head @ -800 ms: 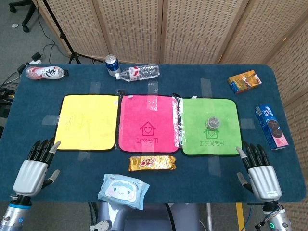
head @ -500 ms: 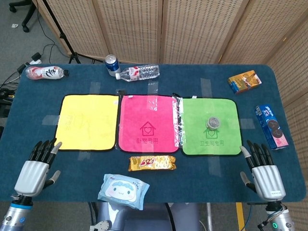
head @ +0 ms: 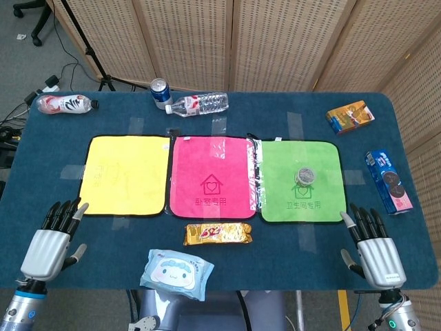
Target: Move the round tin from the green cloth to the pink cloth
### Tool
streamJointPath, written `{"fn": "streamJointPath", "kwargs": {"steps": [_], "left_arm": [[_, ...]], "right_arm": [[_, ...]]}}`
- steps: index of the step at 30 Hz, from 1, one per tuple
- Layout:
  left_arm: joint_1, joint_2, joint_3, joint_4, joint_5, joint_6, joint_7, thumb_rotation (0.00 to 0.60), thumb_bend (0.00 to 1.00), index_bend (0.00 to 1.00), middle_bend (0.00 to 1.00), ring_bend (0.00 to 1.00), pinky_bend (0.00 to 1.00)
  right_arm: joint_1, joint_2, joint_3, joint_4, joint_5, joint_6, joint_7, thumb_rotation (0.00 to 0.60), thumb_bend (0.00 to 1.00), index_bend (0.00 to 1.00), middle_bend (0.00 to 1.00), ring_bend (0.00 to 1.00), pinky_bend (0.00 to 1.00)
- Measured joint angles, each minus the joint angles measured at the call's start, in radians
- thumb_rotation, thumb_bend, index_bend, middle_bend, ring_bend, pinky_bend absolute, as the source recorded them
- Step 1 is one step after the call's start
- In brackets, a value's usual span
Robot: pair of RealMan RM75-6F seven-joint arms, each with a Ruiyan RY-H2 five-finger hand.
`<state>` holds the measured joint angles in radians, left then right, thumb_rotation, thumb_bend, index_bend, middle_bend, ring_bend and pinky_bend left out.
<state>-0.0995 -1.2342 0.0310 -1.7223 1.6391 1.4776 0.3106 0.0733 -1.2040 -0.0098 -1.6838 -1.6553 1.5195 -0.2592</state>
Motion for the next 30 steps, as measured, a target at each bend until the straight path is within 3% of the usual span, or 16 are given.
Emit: {"fn": "streamJointPath", "kwargs": {"steps": [21, 30], "left_arm": [[-0.002, 0.002, 0.003, -0.006, 0.0, -0.008, 0.009, 0.6, 0.27, 0.0, 0.0, 0.0, 0.0], [-0.004, -0.005, 0.005, -0.002, 0.002, -0.012, 0.011, 0.6, 0.28, 0.0, 0.0, 0.0, 0.0]], "right_arm": [[0.012, 0.025, -0.015, -0.054, 0.033, -0.07, 0.031, 0.6, 0.39, 0.09, 0.0, 0.0, 0.01], [0.077, 0.041, 0.005, -0.108, 0.096, -0.203, 0.223, 0.6, 0.39, 0.09, 0.0, 0.0, 0.01]]}}
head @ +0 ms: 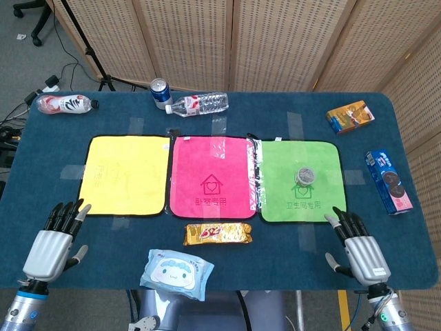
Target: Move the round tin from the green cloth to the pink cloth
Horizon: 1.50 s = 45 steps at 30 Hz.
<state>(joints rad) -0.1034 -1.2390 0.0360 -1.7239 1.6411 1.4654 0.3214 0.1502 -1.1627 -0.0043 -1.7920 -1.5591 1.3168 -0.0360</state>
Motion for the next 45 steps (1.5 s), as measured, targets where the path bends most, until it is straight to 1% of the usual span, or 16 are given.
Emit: {"fn": "streamJointPath", "kwargs": {"steps": [6, 11, 13, 16, 19, 22, 25, 30, 37, 40, 45], "left_arm": [[-0.001, -0.007, -0.002, 0.014, 0.004, 0.002, -0.001, 0.6, 0.27, 0.0, 0.0, 0.0, 0.0], [-0.004, -0.016, -0.006, 0.031, 0.001, 0.002, -0.012, 0.6, 0.27, 0.0, 0.0, 0.0, 0.0], [-0.006, -0.019, -0.007, 0.038, -0.001, 0.0, -0.019, 0.6, 0.27, 0.0, 0.0, 0.0, 0.0], [-0.008, -0.023, -0.009, 0.048, -0.004, -0.003, -0.026, 0.6, 0.27, 0.0, 0.0, 0.0, 0.0], [-0.011, -0.027, -0.01, 0.056, -0.006, -0.007, -0.033, 0.6, 0.27, 0.0, 0.0, 0.0, 0.0], [-0.014, -0.03, -0.009, 0.06, -0.001, -0.008, -0.036, 0.6, 0.27, 0.0, 0.0, 0.0, 0.0], [-0.015, -0.03, -0.008, 0.061, 0.004, -0.006, -0.039, 0.6, 0.27, 0.0, 0.0, 0.0, 0.0], [-0.017, -0.028, -0.008, 0.062, 0.007, -0.004, -0.046, 0.6, 0.27, 0.0, 0.0, 0.0, 0.0], [-0.02, -0.036, -0.009, 0.076, 0.004, -0.007, -0.045, 0.6, 0.27, 0.0, 0.0, 0.0, 0.0], [-0.021, -0.039, -0.009, 0.079, 0.01, -0.004, -0.043, 0.6, 0.27, 0.0, 0.0, 0.0, 0.0], [-0.02, -0.041, -0.006, 0.081, 0.025, 0.01, -0.047, 0.6, 0.28, 0.0, 0.0, 0.0, 0.0]], "right_arm": [[0.101, 0.03, 0.073, -0.044, 0.133, -0.175, 0.206, 0.6, 0.39, 0.09, 0.0, 0.0, 0.01], [0.198, 0.052, 0.16, -0.049, 0.275, -0.334, 0.368, 0.6, 0.39, 0.09, 0.0, 0.0, 0.01], [0.234, 0.056, 0.192, -0.036, 0.332, -0.384, 0.402, 0.6, 0.39, 0.09, 0.0, 0.0, 0.01], [0.296, 0.057, 0.244, 0.012, 0.416, -0.447, 0.423, 0.6, 0.39, 0.09, 0.0, 0.0, 0.01], [0.329, 0.048, 0.266, 0.062, 0.47, -0.482, 0.425, 0.6, 0.39, 0.09, 0.0, 0.0, 0.01], [0.356, 0.035, 0.28, 0.106, 0.524, -0.521, 0.427, 0.6, 0.39, 0.09, 0.0, 0.0, 0.01], [0.391, 0.012, 0.294, 0.175, 0.596, -0.569, 0.428, 0.6, 0.39, 0.09, 0.0, 0.0, 0.01], [0.436, -0.032, 0.304, 0.279, 0.686, -0.645, 0.43, 0.6, 0.39, 0.09, 0.0, 0.0, 0.01], [0.46, -0.096, 0.3, 0.381, 0.725, -0.708, 0.446, 0.6, 0.39, 0.09, 0.0, 0.0, 0.01], [0.459, -0.114, 0.295, 0.401, 0.723, -0.716, 0.452, 0.6, 0.39, 0.09, 0.0, 0.0, 0.01], [0.449, -0.125, 0.292, 0.403, 0.714, -0.717, 0.459, 0.6, 0.39, 0.09, 0.0, 0.0, 0.01]]}}
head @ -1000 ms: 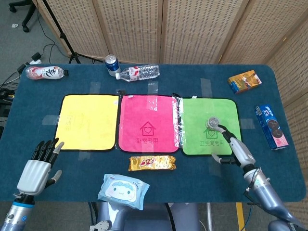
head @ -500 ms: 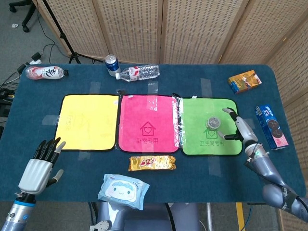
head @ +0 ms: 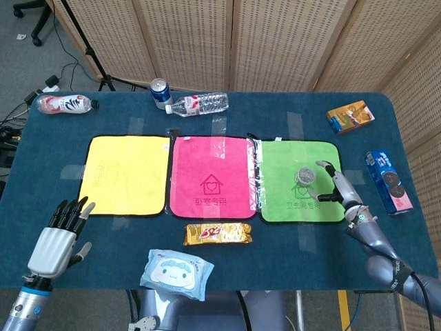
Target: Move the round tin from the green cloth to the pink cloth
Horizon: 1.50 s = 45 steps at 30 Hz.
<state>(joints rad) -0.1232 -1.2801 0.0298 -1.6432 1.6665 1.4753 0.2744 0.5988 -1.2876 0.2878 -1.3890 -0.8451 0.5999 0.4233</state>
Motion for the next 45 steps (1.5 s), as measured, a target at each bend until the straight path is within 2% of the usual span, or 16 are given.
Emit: {"fn": "streamJointPath", "kwargs": {"steps": [34, 45], "left_arm": [[0.0, -0.001, 0.02, -0.011, 0.033, 0.005, -0.004, 0.6, 0.27, 0.0, 0.0, 0.0, 0.0], [-0.002, -0.002, 0.024, -0.013, 0.031, -0.004, -0.005, 0.6, 0.27, 0.0, 0.0, 0.0, 0.0]], "right_arm": [[0.029, -0.065, -0.011, 0.023, -0.012, -0.062, -0.028, 0.6, 0.39, 0.09, 0.0, 0.0, 0.01], [0.035, -0.076, -0.008, -0.017, -0.012, -0.041, -0.041, 0.6, 0.39, 0.09, 0.0, 0.0, 0.01]]}}
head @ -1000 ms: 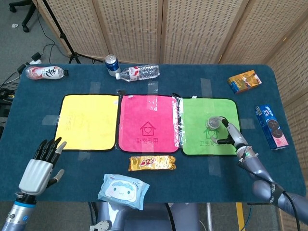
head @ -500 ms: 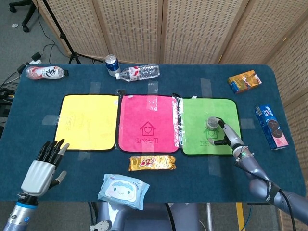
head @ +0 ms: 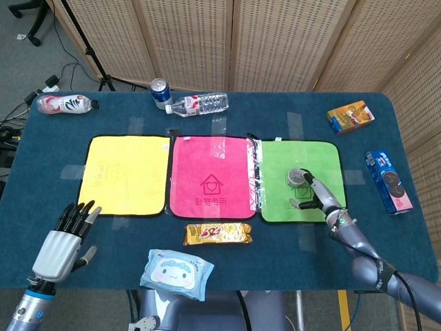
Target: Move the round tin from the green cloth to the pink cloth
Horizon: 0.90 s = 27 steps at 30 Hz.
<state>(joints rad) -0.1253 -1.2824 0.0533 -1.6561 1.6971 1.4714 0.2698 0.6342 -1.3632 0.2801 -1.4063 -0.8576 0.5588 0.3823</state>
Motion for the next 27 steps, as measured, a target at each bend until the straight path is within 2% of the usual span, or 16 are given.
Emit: {"fn": "streamJointPath", "kwargs": {"steps": [15, 27], "left_arm": [[-0.002, 0.007, 0.006, -0.009, 0.004, -0.003, -0.014, 0.6, 0.27, 0.0, 0.0, 0.0, 0.0], [-0.003, 0.014, 0.005, -0.009, 0.008, 0.0, -0.032, 0.6, 0.27, 0.0, 0.0, 0.0, 0.0]], "right_arm": [[0.032, -0.041, -0.012, -0.085, 0.076, 0.058, -0.074, 0.6, 0.39, 0.09, 0.0, 0.0, 0.01], [0.053, -0.065, -0.029, -0.184, 0.157, 0.147, -0.157, 0.6, 0.39, 0.09, 0.0, 0.0, 0.01]]}}
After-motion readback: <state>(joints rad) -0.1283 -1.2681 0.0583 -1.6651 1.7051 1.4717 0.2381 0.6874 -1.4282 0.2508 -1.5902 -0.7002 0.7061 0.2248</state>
